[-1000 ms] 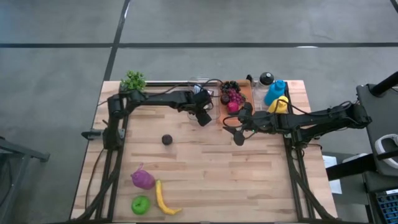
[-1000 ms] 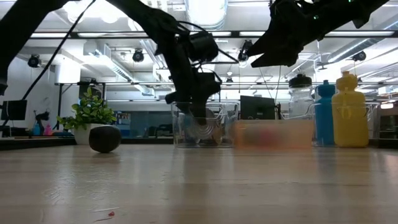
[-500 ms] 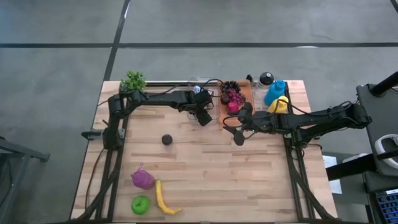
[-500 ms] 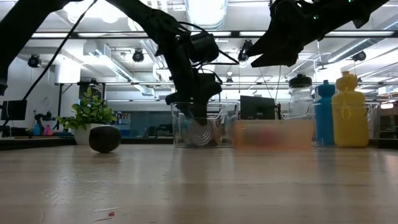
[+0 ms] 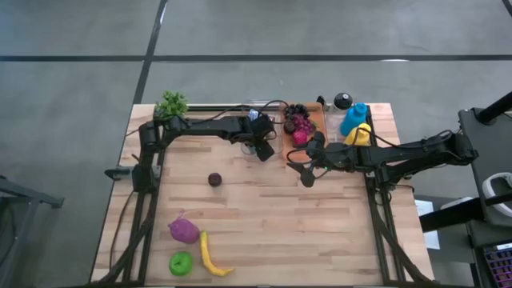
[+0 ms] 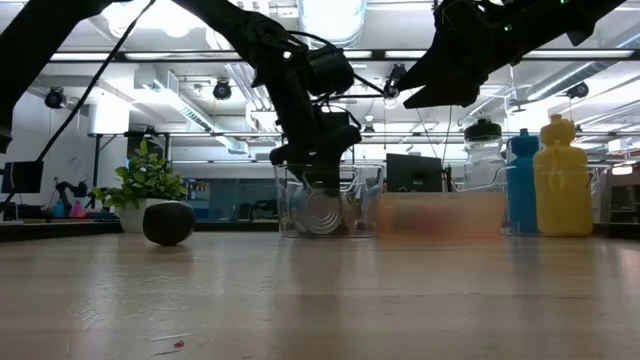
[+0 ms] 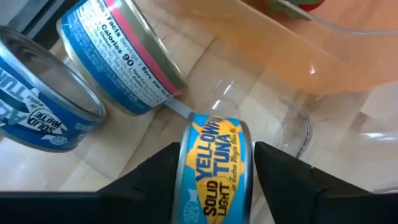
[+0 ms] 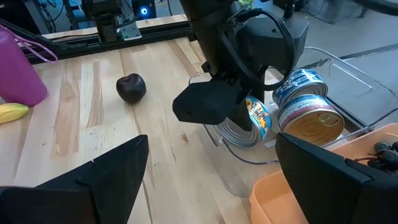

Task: Pick & Place Food Item
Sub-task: Put the yellow and blue tuna can into the left transparent bin, then put the black plum into the orange bin

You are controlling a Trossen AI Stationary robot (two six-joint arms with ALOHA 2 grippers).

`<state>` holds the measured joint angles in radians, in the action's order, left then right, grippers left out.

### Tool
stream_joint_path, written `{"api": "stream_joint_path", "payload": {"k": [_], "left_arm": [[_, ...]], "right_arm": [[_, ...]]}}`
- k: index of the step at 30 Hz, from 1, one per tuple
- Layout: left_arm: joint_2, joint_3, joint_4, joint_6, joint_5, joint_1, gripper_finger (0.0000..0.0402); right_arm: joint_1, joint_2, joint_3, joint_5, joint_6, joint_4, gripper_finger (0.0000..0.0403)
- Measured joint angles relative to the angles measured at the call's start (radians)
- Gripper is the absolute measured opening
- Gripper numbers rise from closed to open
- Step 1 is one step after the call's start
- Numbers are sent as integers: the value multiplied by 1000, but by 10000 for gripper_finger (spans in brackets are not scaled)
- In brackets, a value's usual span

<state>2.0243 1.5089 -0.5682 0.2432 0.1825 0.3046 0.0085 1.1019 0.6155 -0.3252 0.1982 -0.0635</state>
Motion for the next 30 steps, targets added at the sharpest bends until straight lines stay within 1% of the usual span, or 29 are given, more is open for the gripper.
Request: {"api": "stream_joint_path", "payload": {"k": [16,23,30], "left_arm": [[0,-3,8,-1,1,1,268],[-3,-3,16,-8,2,2,281],[-28,-3,20,-11,9,2,280]], "right_arm": [[0,0,0,1,0,0,329],[0,0,0,1,0,0,339],[0,0,0,2,0,0,350]]}}
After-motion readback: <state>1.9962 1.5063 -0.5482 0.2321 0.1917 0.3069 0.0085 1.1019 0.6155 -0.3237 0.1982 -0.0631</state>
